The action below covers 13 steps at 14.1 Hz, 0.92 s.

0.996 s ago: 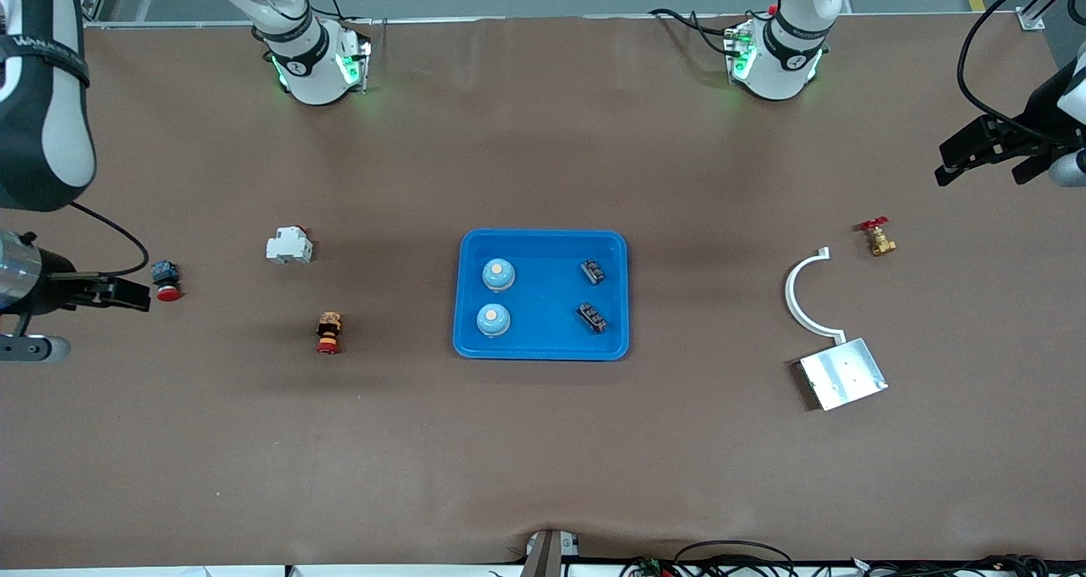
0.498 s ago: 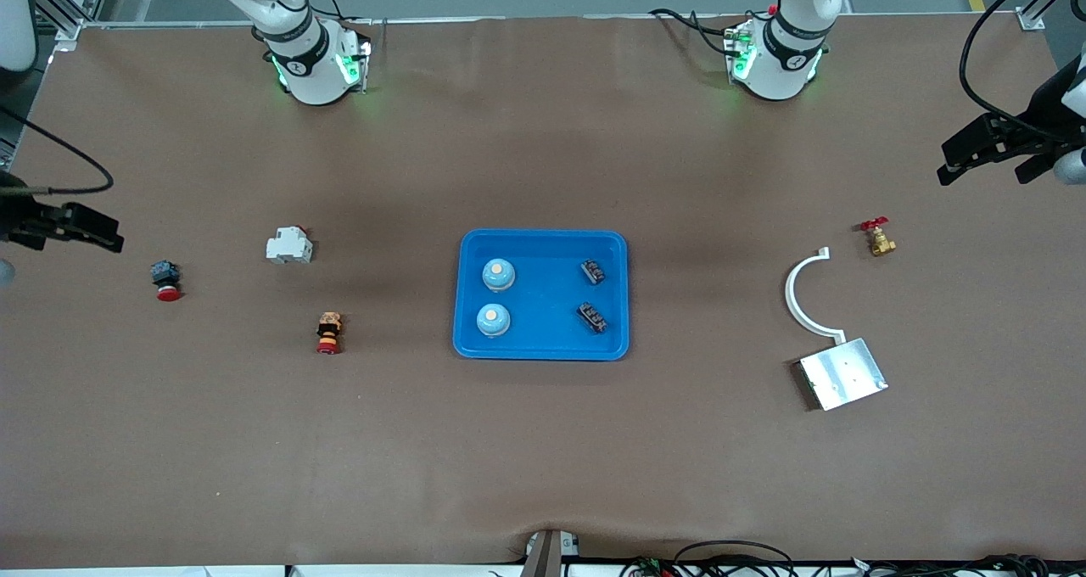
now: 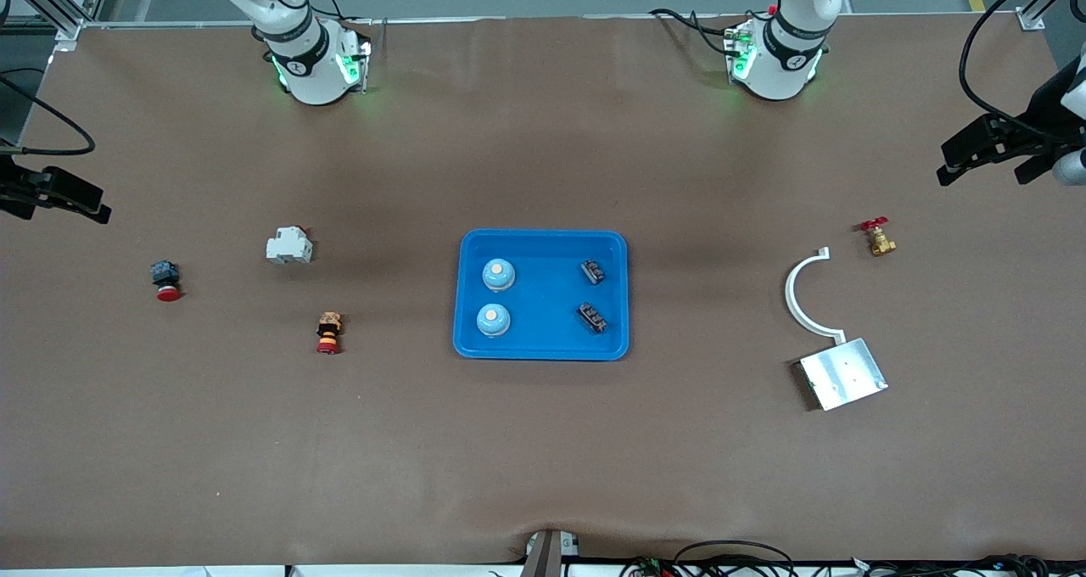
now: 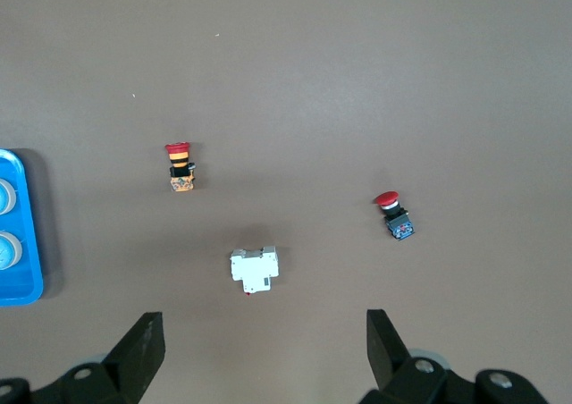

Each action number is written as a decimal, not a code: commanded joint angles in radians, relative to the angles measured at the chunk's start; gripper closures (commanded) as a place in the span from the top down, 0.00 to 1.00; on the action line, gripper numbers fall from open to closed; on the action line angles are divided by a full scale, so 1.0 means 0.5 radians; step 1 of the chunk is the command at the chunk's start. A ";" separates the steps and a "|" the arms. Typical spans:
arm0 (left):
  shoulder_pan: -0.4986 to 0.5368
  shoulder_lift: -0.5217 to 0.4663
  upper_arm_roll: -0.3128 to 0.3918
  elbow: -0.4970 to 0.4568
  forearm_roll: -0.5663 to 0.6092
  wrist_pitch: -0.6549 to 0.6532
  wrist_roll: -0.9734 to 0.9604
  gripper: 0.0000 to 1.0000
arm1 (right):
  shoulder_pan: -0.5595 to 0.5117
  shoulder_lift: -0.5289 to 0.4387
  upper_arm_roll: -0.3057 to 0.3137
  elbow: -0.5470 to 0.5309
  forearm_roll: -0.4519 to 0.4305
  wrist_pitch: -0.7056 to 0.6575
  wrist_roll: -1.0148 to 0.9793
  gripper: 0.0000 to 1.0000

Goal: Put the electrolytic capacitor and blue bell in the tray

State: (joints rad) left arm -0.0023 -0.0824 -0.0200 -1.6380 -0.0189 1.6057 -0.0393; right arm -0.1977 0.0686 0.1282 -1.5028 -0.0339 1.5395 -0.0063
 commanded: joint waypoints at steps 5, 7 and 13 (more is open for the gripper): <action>0.002 0.011 0.000 0.027 -0.014 -0.008 -0.001 1.00 | -0.043 -0.109 0.032 -0.090 0.055 0.004 -0.027 1.00; 0.002 0.011 0.003 0.027 -0.014 -0.008 -0.001 1.00 | -0.040 -0.143 0.032 -0.118 0.138 0.007 -0.027 1.00; 0.005 0.011 0.000 0.027 -0.014 -0.008 -0.001 1.00 | -0.028 -0.254 0.026 -0.203 0.212 0.007 -0.024 1.00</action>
State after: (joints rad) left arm -0.0016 -0.0817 -0.0199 -1.6380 -0.0189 1.6057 -0.0397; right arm -0.1977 -0.0025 0.1336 -1.5480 0.0489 1.5365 -0.0064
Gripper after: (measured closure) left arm 0.000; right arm 0.000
